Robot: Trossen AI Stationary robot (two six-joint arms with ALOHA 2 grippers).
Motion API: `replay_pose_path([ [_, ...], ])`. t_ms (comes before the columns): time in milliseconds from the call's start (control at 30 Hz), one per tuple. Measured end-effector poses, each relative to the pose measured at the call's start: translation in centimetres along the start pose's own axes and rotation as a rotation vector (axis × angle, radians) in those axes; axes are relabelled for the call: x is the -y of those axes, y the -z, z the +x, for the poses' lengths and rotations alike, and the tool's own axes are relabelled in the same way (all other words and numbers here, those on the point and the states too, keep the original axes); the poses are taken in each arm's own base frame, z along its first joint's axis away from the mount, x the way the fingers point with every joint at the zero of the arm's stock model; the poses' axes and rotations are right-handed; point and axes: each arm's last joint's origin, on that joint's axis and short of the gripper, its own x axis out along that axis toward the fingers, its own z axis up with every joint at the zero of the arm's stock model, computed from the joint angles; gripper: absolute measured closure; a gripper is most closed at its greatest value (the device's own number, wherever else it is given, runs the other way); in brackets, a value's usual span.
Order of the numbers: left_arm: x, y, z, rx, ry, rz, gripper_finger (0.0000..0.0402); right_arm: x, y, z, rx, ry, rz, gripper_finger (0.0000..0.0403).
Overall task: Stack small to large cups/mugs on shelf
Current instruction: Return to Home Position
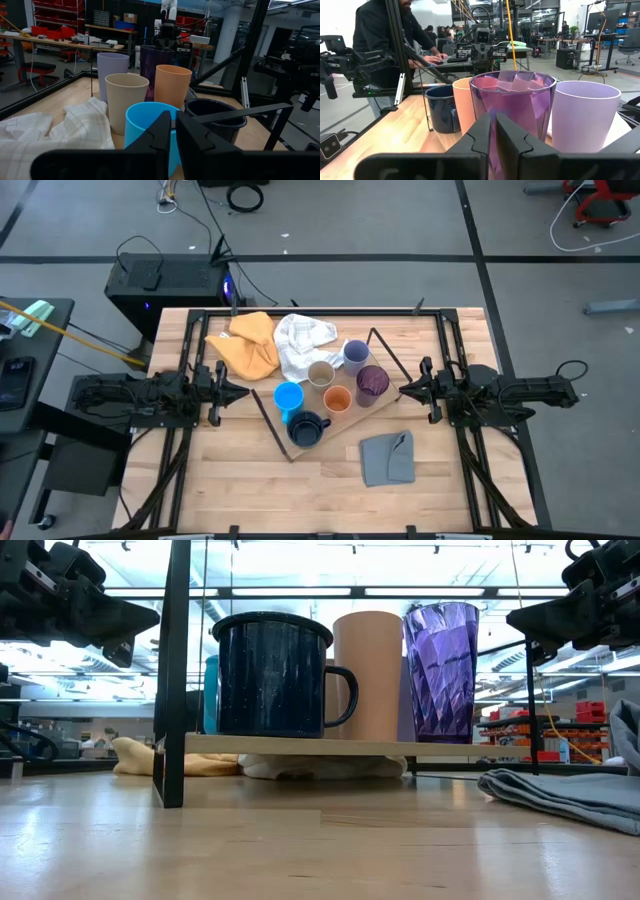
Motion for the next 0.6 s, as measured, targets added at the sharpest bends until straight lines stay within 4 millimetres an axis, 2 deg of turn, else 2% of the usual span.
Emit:
replay_pose_path([
  [600, 0.00, 0.01, 0.00, 0.000, 0.000, 0.000, 0.0379, 0.00, 0.01, 0.00, -0.001, 0.000, 0.000, 0.0373],
])
